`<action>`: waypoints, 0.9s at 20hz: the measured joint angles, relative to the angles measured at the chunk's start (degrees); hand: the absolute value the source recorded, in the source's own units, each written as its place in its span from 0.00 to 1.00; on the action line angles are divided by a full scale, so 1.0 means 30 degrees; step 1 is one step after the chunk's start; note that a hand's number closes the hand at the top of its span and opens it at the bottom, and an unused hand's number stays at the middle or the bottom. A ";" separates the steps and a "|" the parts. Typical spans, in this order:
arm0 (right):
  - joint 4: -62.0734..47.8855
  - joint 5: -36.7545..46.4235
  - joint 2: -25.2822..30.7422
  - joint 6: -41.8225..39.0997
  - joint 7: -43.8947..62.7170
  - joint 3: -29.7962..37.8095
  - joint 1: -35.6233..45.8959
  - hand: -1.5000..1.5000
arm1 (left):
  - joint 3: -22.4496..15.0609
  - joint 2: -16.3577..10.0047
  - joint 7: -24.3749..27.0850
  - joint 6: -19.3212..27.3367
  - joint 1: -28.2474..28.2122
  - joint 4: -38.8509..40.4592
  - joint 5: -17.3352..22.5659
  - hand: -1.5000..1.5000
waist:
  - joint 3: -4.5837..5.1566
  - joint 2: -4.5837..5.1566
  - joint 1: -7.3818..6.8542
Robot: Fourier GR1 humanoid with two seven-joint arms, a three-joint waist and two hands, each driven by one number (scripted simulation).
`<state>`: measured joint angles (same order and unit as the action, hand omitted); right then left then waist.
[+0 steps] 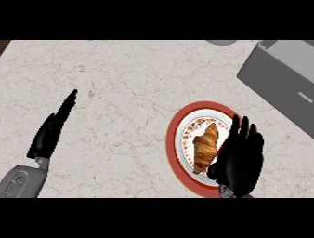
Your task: Pick the can from the plate and place it in the cardboard box
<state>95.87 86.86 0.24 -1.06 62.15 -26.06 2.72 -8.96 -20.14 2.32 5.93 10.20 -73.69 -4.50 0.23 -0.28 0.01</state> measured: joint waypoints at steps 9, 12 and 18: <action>-0.1714 0.3206 0.0233 0.0474 -0.0637 0.0320 0.1167 1.00 | 0.0329 0.0397 0.0114 -0.0274 -0.0149 0.0065 -0.0594 0.50 | 0.0021 -0.0054 -0.0032; -0.2025 0.4096 0.0175 0.0642 -0.0793 0.0513 0.1386 1.00 | 0.0491 0.0472 0.0238 -0.0425 -0.0532 -0.0268 -0.0778 0.50 | -0.0010 -0.0030 -0.0048; -0.1164 0.6650 0.0273 0.0434 -0.0511 -0.0102 0.1028 1.00 | 0.0884 0.0576 -0.0235 -0.0801 -0.0565 -0.0629 -0.0862 0.50 | -0.0056 0.0040 0.0010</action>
<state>92.38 106.81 1.06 0.25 60.61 -26.36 5.80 -6.31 -18.41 1.61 3.53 8.51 -75.57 -7.09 0.06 -0.16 0.04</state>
